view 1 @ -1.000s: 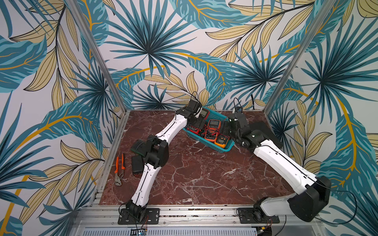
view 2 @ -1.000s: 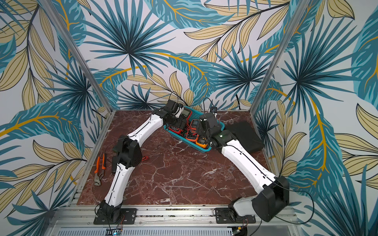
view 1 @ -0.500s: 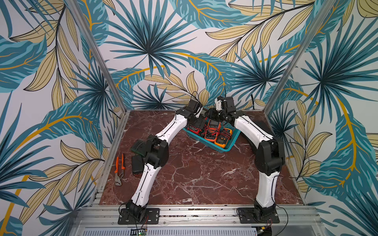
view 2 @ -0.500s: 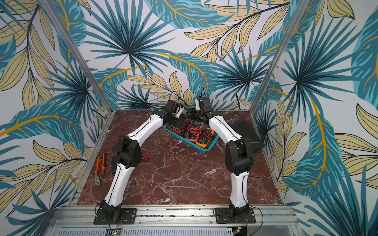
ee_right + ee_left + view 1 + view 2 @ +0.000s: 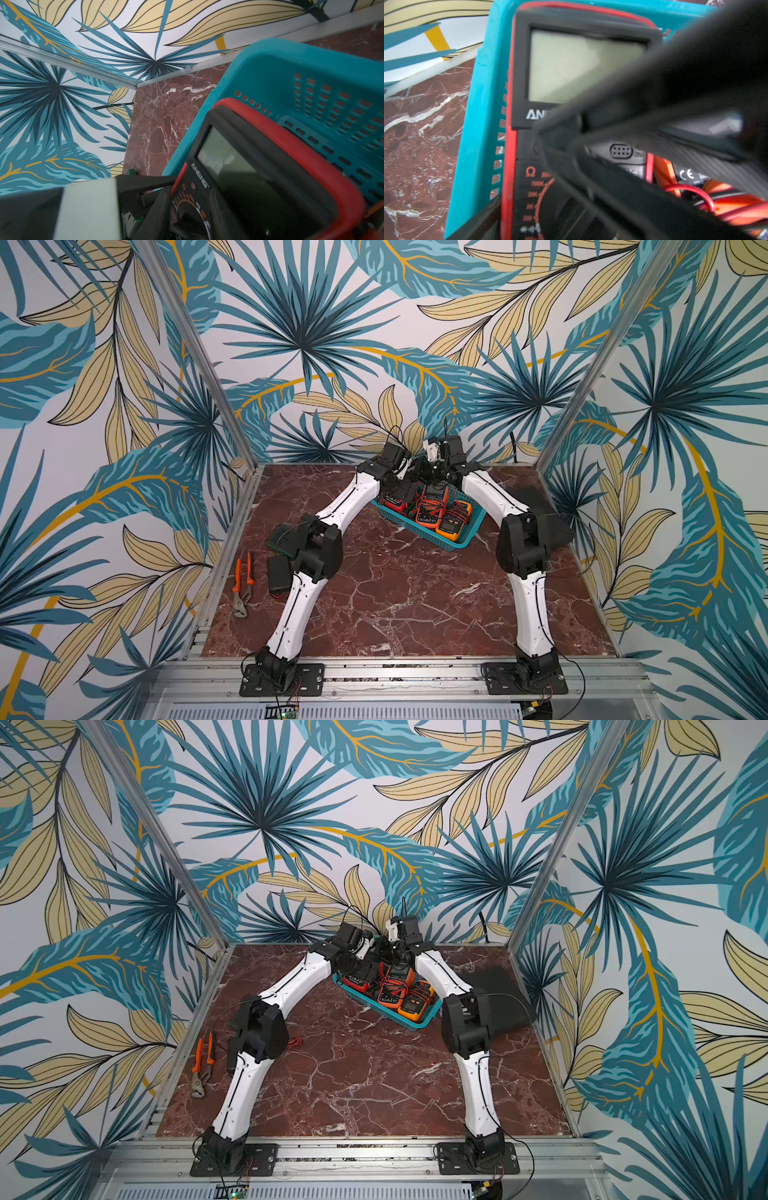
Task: Put the multimeter into the basket
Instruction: Place the multimeter in the basket.
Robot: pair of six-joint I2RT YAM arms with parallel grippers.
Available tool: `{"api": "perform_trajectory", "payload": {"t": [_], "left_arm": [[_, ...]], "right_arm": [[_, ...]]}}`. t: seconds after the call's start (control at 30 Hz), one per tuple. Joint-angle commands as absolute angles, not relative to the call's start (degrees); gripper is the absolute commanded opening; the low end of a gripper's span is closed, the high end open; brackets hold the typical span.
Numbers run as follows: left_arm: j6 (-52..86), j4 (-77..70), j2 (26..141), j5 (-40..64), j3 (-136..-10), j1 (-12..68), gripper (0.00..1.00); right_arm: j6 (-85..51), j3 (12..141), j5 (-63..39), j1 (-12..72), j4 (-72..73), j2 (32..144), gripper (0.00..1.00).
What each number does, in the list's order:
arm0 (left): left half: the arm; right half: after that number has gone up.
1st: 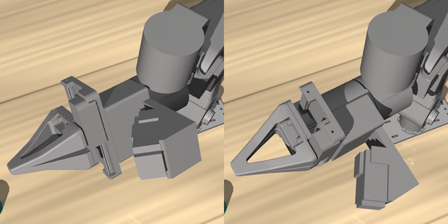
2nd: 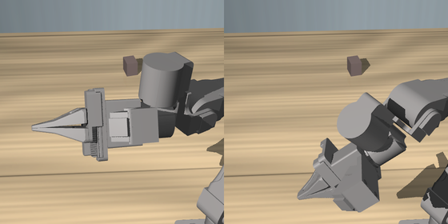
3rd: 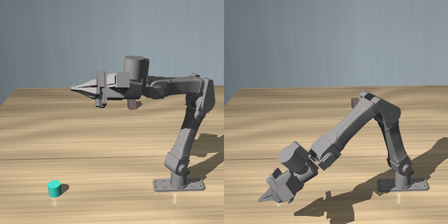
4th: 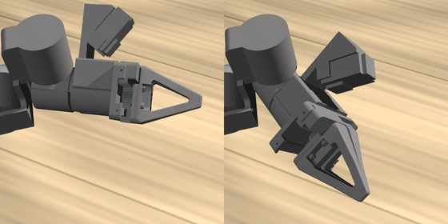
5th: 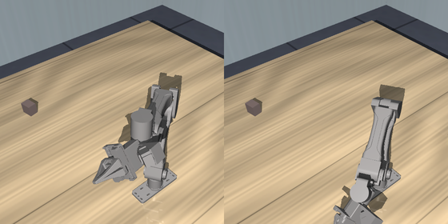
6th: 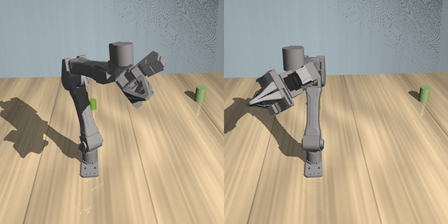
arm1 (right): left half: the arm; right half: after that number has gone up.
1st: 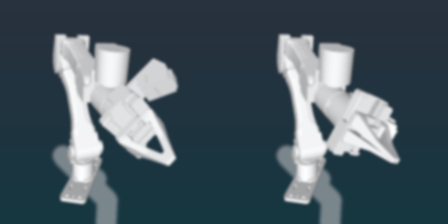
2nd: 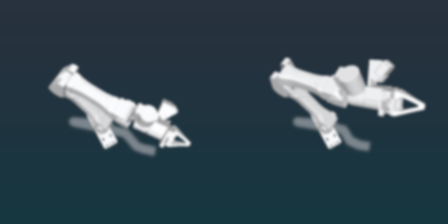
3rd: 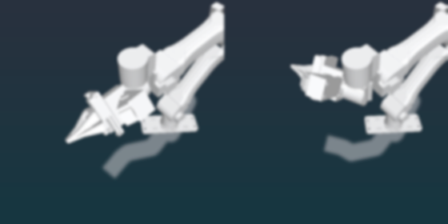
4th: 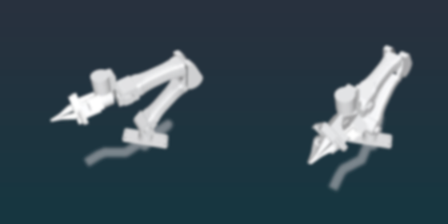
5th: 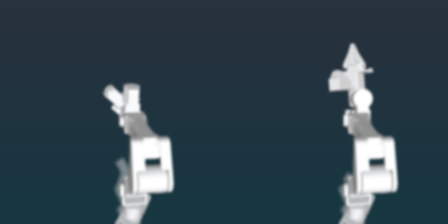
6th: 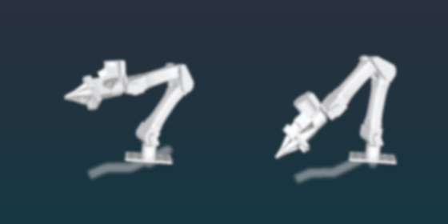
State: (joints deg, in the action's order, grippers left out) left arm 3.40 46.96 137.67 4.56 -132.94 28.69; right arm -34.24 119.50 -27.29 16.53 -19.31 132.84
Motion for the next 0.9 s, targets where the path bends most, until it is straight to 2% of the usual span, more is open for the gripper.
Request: {"api": "perform_trajectory", "payload": {"t": [0.0,0.6,0.87], "left_arm": [[3.33,42.86,133.65,5.81,-132.3,28.89,1.0],[7.72,30.2,123.25,4.74,-119.44,28.84,1.0],[8.03,27.92,117.16,0.32,-111.21,28.41,1.0]], "right_arm": [[-32.2,119.65,-23.0,16.36,-27.32,136.01,0.34],[-29.71,118.84,-19.58,16.17,-32.17,139.17,0.34],[-29.03,119.31,-20.86,16.17,-32.82,138.21,0.35]]}}
